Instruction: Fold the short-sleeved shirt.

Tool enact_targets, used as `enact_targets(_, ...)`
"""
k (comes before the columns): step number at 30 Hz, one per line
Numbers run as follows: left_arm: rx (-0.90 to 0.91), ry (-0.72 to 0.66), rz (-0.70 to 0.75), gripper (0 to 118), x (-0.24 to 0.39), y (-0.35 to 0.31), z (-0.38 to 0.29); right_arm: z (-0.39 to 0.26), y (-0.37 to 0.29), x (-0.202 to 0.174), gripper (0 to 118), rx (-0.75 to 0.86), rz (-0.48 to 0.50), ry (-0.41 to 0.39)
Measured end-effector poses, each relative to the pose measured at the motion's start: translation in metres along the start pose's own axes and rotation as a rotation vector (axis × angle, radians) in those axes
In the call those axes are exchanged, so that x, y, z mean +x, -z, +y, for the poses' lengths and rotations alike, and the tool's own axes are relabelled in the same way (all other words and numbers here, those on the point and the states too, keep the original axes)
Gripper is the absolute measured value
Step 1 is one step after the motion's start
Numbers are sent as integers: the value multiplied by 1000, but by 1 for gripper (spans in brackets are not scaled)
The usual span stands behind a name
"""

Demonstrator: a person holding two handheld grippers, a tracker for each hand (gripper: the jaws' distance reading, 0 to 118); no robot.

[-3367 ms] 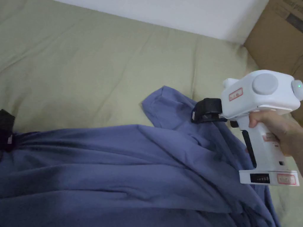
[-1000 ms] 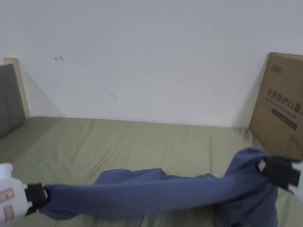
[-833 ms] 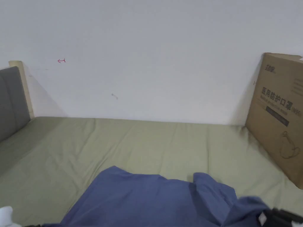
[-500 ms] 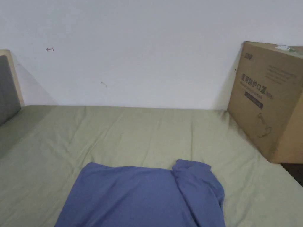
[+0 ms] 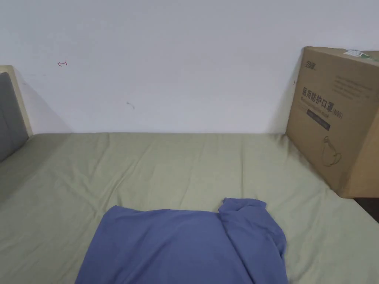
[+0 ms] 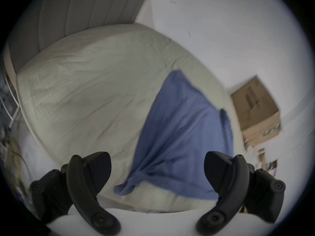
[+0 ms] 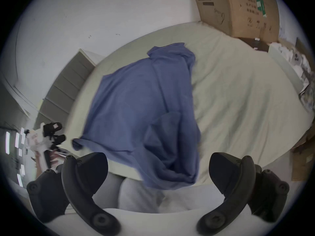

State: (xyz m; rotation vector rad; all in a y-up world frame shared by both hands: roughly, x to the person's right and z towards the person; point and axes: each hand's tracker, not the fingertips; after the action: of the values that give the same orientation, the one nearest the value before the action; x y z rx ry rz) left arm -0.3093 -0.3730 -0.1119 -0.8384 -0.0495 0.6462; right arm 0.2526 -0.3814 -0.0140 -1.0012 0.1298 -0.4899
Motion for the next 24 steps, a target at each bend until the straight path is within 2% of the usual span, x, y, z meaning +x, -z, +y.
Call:
enact_targets(3, 93, -10, -68, 118, 14, -5, 24, 11, -7, 9, 117, -56, 134, 139)
enact_targets(4, 101, 0, -81, 118, 19, -3, 31, 14, -7, 10, 117, -63, 135, 167)
enact_targets(5, 99, 13, -92, 118, 26, 1, 38, 18, -4, 12, 117, -63, 149, 178)
enact_targets(7, 19, 36, -111, 115, 39, 23, 55, 32, 1, 9, 115, -104, 105, 130)
enact_targets(8, -13, 58, -68, 100, 49, 36, 64, 40, 6, 4, 107, -87, 36, 60)
enact_targets(9, -16, 71, -39, 31, 60, 52, 71, 47, 12, -2, 68, -45, -31, -31)
enact_targets(10, -20, 109, 11, 0, 68, 70, 80, 54, 19, -7, 15, -14, -99, -97)
enact_targets(11, -28, 132, 86, 0, 77, 88, 90, 61, 30, -15, 0, -31, -192, -150)
enact_targets(15, -216, 178, 36, 0, 104, 176, 152, 97, 60, -6, 0, -8, -178, -114)
enact_targets(17, -310, 185, 140, 0, 119, 222, 182, 116, 76, 2, 0, -25, -187, -101)
enact_targets(19, -396, 204, 252, 0, 143, 261, 203, 136, 87, 11, 0, -27, -215, -129)
enact_targets(21, -404, 260, 256, 0, 154, 301, 219, 150, 102, 20, 0, -14, -251, -144)
enact_targets(22, -406, 274, 248, 13, 160, 315, 223, 156, 109, 25, 0, -9, -262, -140)
enact_targets(23, -408, 288, 249, 53, 165, 329, 224, 162, 116, 31, 0, -12, -268, -139)
enact_targets(24, -403, 294, 244, 118, 168, 341, 224, 166, 123, 37, 0, -10, -280, -136)
